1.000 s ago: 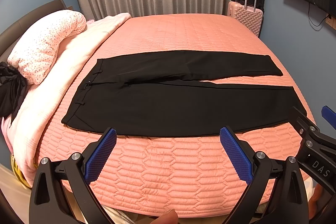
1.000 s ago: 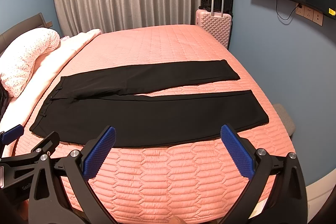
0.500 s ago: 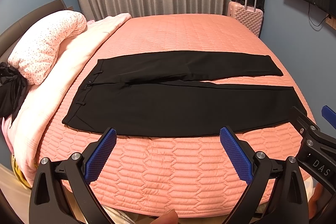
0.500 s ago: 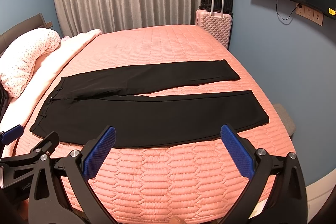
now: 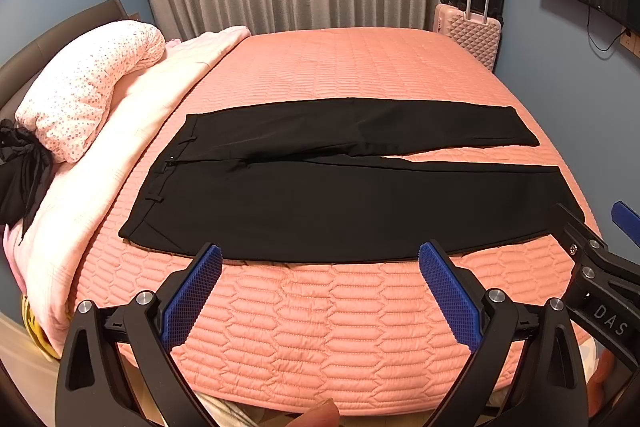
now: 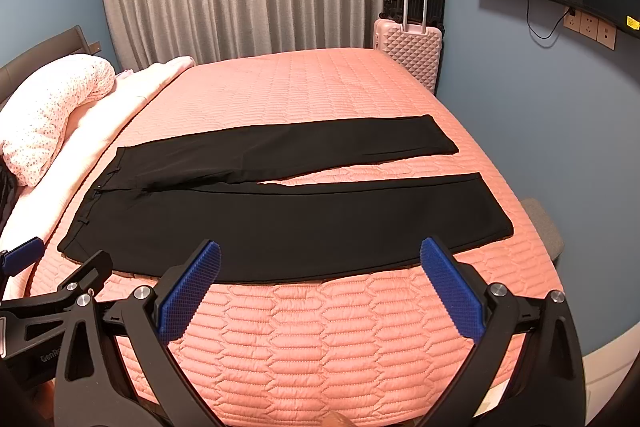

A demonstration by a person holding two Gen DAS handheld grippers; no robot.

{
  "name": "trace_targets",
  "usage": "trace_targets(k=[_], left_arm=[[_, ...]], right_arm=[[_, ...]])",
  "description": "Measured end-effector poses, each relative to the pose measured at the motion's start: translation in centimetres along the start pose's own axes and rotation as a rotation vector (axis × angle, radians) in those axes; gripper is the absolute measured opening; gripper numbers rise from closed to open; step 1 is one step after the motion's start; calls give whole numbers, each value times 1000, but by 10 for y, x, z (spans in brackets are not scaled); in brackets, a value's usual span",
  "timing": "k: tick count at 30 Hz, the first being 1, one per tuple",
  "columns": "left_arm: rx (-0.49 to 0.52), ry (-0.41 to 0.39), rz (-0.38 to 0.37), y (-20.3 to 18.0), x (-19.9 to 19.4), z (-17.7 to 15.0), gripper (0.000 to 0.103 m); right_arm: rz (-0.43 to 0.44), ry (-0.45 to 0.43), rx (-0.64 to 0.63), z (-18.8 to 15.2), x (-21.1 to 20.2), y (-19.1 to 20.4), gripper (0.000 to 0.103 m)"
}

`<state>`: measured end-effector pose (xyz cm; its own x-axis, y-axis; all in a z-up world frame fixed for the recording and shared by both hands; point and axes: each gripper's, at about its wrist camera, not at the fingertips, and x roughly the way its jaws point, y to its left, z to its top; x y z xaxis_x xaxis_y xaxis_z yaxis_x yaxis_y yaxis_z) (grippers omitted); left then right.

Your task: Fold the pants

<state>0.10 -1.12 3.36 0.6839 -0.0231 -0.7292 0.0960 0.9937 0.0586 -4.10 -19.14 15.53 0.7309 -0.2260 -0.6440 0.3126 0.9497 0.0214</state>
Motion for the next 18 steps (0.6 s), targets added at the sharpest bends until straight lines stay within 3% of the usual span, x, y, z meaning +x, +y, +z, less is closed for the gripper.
trace_targets(k=[18], left_arm=[[0, 2, -1, 0, 0, 0, 97]], right_arm=[[1, 2, -2, -1, 1, 0, 98]])
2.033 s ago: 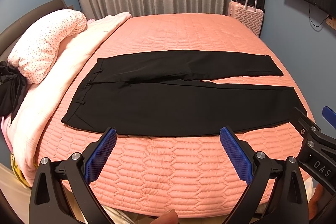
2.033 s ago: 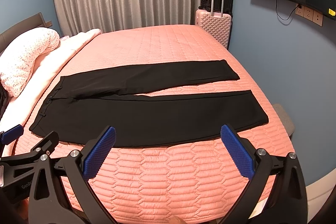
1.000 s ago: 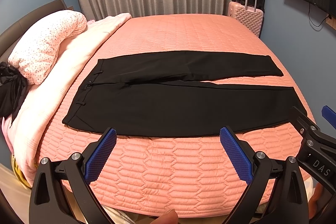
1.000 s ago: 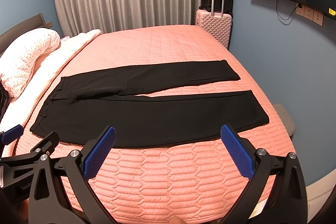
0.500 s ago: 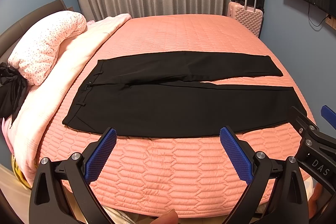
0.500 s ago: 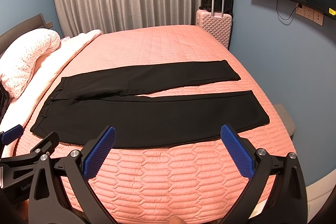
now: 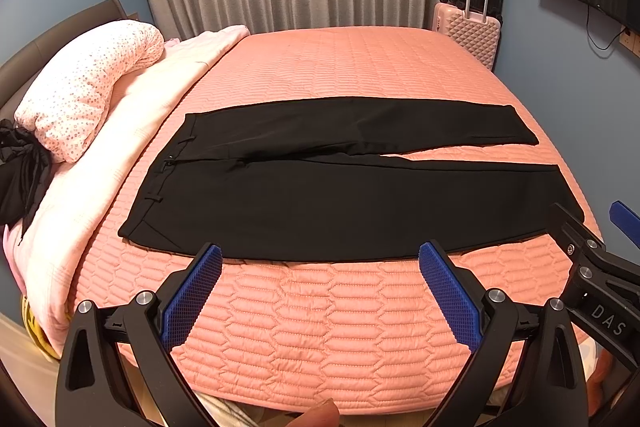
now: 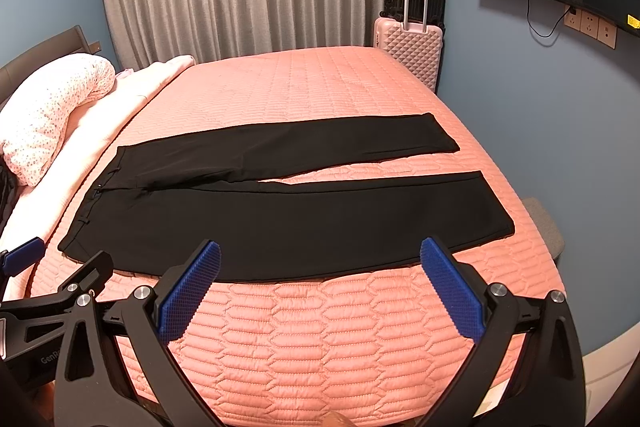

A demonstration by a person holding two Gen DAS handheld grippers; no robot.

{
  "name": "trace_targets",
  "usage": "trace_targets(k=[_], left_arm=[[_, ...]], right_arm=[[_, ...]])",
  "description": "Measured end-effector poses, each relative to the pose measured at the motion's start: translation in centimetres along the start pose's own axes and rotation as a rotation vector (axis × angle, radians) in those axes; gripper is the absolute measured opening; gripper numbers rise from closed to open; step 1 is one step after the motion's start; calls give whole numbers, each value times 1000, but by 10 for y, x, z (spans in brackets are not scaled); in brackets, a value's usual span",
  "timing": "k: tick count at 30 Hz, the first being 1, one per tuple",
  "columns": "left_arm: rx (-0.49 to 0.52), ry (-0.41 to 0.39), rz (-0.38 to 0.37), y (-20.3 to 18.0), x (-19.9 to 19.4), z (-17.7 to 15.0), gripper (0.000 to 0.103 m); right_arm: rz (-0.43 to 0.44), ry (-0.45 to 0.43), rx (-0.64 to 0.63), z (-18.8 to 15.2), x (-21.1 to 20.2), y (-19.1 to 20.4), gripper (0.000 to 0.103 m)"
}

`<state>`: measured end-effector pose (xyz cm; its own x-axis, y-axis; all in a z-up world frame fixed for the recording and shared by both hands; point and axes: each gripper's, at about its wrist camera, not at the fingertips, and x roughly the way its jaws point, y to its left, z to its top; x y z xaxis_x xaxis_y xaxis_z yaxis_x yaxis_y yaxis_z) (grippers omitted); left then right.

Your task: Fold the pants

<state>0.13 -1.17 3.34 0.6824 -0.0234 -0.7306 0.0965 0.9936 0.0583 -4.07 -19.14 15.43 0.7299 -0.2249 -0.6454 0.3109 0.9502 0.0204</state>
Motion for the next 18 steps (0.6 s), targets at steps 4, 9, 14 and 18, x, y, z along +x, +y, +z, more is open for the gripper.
trace_targets(k=[4, 9, 14, 18], left_arm=[[1, 0, -1, 0, 0, 0, 97], [1, 0, -1, 0, 0, -1, 97], [10, 1, -4, 2, 5, -3, 97], [-25, 0, -46, 27, 31, 5, 97]], right_arm=[[1, 2, 4, 0, 0, 0, 98], [2, 3, 3, -1, 1, 1, 98], [48, 9, -9, 1, 9, -5, 98], [176, -4, -8, 28, 52, -56, 98]])
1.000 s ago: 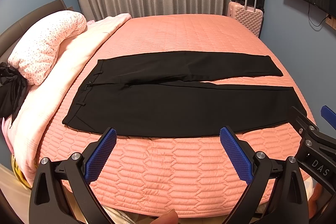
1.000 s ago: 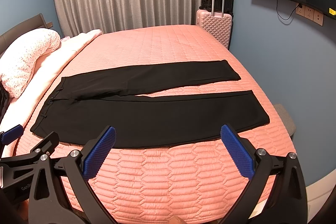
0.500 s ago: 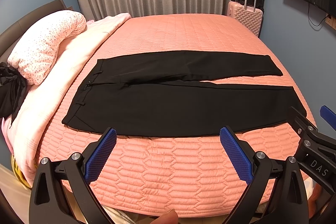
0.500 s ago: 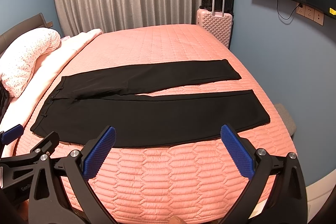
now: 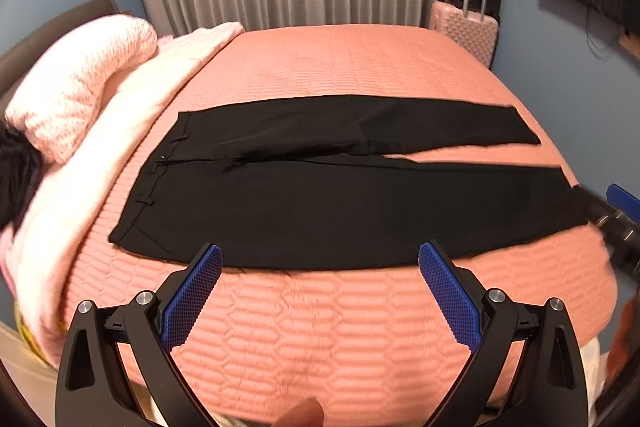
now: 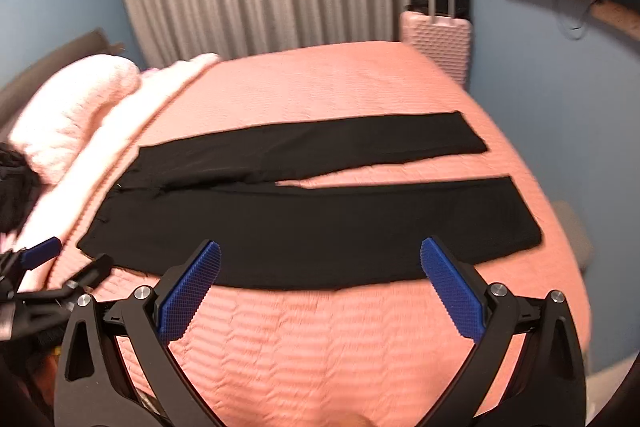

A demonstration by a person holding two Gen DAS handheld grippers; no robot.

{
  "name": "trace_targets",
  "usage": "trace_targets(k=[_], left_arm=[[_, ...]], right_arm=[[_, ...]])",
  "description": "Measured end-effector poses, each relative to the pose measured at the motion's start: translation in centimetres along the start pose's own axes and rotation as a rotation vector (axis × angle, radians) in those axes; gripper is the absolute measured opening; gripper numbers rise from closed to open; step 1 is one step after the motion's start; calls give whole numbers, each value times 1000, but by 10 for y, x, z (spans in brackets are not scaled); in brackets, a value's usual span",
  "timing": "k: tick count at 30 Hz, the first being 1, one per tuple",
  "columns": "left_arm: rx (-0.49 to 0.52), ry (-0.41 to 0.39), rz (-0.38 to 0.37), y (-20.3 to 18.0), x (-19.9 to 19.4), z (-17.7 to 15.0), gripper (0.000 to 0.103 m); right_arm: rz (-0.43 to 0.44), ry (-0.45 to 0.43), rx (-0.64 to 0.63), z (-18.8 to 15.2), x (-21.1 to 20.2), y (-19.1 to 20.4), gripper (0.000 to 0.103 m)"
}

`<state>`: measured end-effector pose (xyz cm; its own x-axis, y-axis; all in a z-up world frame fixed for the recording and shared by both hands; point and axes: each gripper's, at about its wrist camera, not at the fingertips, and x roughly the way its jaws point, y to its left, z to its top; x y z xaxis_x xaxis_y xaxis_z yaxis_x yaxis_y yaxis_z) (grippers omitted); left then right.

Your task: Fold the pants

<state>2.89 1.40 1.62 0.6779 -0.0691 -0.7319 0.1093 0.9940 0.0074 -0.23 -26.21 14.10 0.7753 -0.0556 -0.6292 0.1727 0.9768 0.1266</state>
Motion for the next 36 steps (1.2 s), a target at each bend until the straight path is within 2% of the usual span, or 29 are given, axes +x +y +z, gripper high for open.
trace_targets(k=[2, 5, 8, 10, 11, 13, 16, 22, 24, 27, 29, 30, 31, 32, 33, 35, 36], left_arm=[[-55, 10, -19, 20, 17, 10, 97], [-163, 59, -68, 52, 56, 27, 97], [-295, 70, -126, 74, 96, 40, 97], [-343, 80, -172, 77, 118, 46, 97], [-356, 97, -199, 77, 131, 49, 97], [-391, 129, -265, 75, 158, 55, 98], [-473, 129, -305, 72, 190, 60, 98], [-579, 91, -298, 73, 229, 69, 98], [-559, 119, -274, 71, 241, 73, 98], [-456, 190, -228, 71, 263, 84, 98], [-437, 193, -226, 85, 275, 92, 98], [-441, 180, -206, 102, 281, 99, 98], [-441, 173, -178, 116, 285, 107, 98], [-439, 167, -141, 134, 290, 115, 98], [-432, 162, -96, 163, 298, 128, 97], [-420, 135, -21, 200, 305, 146, 97], [-400, 97, 43, 226, 309, 160, 97]], right_arm=[[-1, -12, 12, 21, 26, -44, 98], [62, -15, 55, 54, 75, -106, 98], [166, 86, 163, 90, 158, -180, 98], [141, 109, 287, 109, 212, -231, 98], [146, 111, 318, 115, 232, -248, 98], [86, 107, 328, 130, 275, -279, 98], [39, 132, 251, 148, 328, -302, 98], [119, 285, 109, 157, 408, -322, 98], [145, 338, 78, 153, 427, -326, 98], [161, 335, -10, 154, 431, -319, 98], [137, 330, -22, 158, 434, -320, 87], [113, 320, -38, 158, 433, -319, 71], [71, 312, -47, 160, 432, -322, 41], [75, 308, -29, 162, 429, -326, 31], [105, 304, 5, 164, 426, -333, 6], [116, 309, 2, 163, 422, -332, 5], [101, 322, -4, 162, 423, -331, 5]])
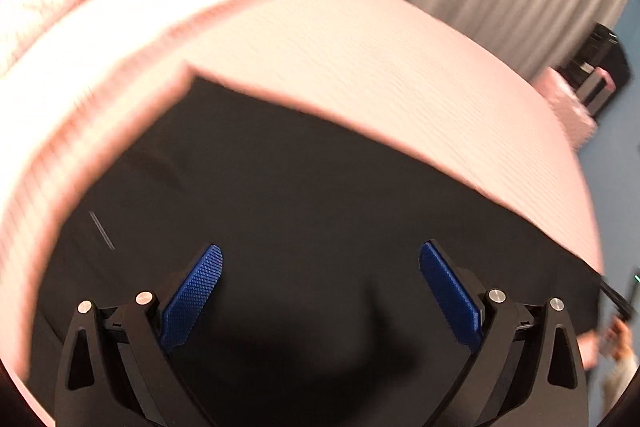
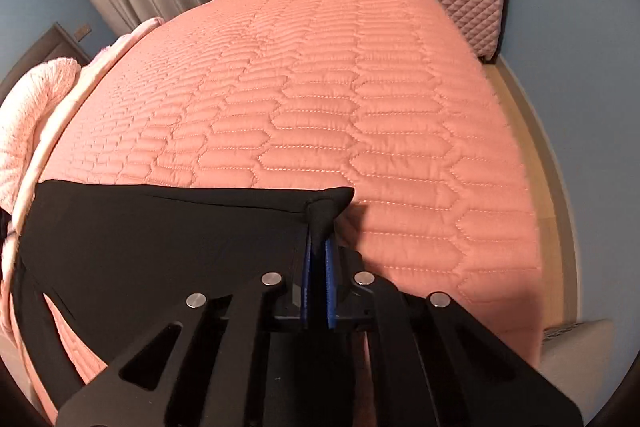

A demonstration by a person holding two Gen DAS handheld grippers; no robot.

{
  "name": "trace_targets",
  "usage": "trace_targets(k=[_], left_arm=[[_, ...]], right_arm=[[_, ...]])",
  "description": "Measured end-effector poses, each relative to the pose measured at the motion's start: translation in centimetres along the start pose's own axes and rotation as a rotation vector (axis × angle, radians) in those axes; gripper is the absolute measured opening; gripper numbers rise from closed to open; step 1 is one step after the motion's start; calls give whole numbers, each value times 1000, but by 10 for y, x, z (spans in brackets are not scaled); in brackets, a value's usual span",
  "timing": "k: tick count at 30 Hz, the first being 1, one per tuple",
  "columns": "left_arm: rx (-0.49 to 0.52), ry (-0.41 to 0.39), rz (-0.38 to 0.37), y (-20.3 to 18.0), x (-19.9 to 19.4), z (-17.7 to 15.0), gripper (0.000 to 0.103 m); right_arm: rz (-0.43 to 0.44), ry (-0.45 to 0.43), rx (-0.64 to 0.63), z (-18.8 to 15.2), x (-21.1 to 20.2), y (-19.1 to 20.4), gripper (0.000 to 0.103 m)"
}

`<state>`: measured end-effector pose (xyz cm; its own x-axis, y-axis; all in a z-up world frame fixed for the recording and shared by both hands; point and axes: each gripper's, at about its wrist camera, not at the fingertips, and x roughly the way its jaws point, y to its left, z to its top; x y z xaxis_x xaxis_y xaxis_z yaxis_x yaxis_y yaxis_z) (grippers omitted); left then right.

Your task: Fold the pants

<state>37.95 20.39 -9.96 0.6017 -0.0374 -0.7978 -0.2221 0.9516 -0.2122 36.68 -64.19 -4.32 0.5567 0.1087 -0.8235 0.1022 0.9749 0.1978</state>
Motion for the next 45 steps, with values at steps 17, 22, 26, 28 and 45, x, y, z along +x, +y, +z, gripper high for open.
trace_targets(k=[17, 22, 26, 28, 45], left_arm=[[23, 26, -22, 75, 54, 90, 14], [38, -148, -240, 69, -86, 60, 13], [68, -179, -318, 71, -185, 19, 13], [66, -162, -326, 81, -221, -7, 13], [24, 75, 177, 214, -174, -145, 1]], right_arm=[[-44, -188, 110, 1, -58, 34, 5], [39, -295, 20, -18, -159, 65, 5], [55, -294, -90, -64, -233, 90, 5], [34, -254, -136, -96, -254, 95, 5], [-322, -2, 82, -267, -246, 38, 44]])
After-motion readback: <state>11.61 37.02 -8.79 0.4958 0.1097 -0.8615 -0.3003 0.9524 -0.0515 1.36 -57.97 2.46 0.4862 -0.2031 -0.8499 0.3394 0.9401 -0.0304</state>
